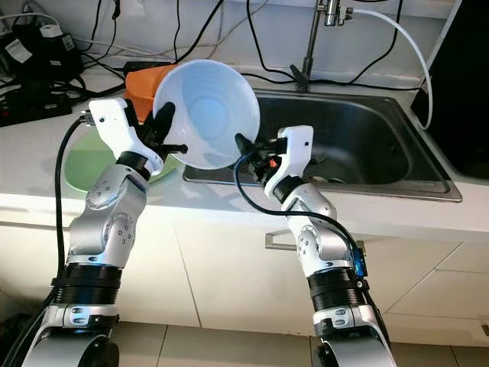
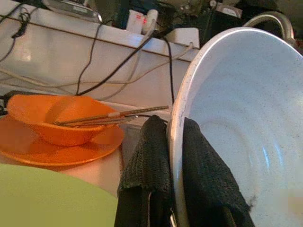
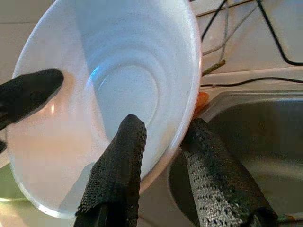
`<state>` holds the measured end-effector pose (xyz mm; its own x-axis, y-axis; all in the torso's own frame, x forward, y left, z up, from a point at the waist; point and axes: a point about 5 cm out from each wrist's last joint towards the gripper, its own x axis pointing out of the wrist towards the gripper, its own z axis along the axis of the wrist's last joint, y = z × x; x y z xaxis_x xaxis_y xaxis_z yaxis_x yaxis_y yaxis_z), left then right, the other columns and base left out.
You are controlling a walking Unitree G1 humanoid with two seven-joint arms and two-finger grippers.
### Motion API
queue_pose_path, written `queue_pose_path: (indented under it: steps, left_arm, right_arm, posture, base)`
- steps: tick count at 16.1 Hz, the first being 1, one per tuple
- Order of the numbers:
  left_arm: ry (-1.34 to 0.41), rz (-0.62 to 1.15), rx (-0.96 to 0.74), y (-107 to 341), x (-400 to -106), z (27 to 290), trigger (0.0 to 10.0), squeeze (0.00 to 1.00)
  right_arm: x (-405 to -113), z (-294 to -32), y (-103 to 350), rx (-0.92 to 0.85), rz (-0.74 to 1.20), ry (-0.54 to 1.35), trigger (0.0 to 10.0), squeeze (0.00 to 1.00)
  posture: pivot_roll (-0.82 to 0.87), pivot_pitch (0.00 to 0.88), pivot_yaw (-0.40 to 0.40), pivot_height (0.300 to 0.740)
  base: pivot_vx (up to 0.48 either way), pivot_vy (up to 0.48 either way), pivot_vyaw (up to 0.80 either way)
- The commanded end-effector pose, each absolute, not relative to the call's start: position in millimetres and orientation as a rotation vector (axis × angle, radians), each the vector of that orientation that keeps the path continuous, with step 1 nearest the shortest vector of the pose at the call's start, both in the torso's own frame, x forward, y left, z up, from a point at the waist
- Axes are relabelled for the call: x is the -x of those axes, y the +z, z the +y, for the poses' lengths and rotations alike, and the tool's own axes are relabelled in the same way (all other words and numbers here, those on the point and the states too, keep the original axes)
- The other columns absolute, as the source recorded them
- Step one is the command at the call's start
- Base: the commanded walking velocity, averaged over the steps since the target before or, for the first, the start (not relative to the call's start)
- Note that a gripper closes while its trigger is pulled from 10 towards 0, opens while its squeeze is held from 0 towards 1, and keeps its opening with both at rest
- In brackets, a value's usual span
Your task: Kitchen organization
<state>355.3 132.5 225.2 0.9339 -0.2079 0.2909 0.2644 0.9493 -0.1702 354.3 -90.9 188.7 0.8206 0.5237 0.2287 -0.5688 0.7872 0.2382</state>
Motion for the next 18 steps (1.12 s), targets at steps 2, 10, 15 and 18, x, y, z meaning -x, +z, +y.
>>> queue_pose_path:
  steps: [2, 10, 15, 18]
  left_arm:
    - [-0.314, -0.301, 0.191, 231, -351, 121, 10.0, 0.0]
    - [-0.316, -0.29, 0.163, 228, -350, 121, 10.0, 0.0]
    - [-0.319, -0.287, 0.141, 226, -350, 120, 10.0, 1.0]
    - [-0.322, -0.286, 0.132, 226, -350, 120, 10.0, 1.0]
  right_arm:
    - [-358, -94, 194, -0.309, -0.169, 0.563, 10.0, 0.0]
    - [-360, -96, 195, -0.321, -0.174, 0.544, 0.0, 0.0]
    - [-362, -99, 196, -0.33, -0.179, 0.518, 0.0, 0.0]
    - [-365, -106, 197, -0.345, -0.184, 0.452, 0.0, 0.0]
  posture:
    - [0.1, 0.007, -0.002, 0.74]
    - [0.11, 0.011, -0.002, 0.74]
    - [0.11, 0.013, -0.002, 0.74]
    - [0.11, 0.017, -0.003, 0.74]
  base:
    - [0.0, 0.0, 0.0]
    - [0.0, 0.0, 0.0]
    - [0.0, 0.0, 0.0]
    - [0.0, 0.0, 0.0]
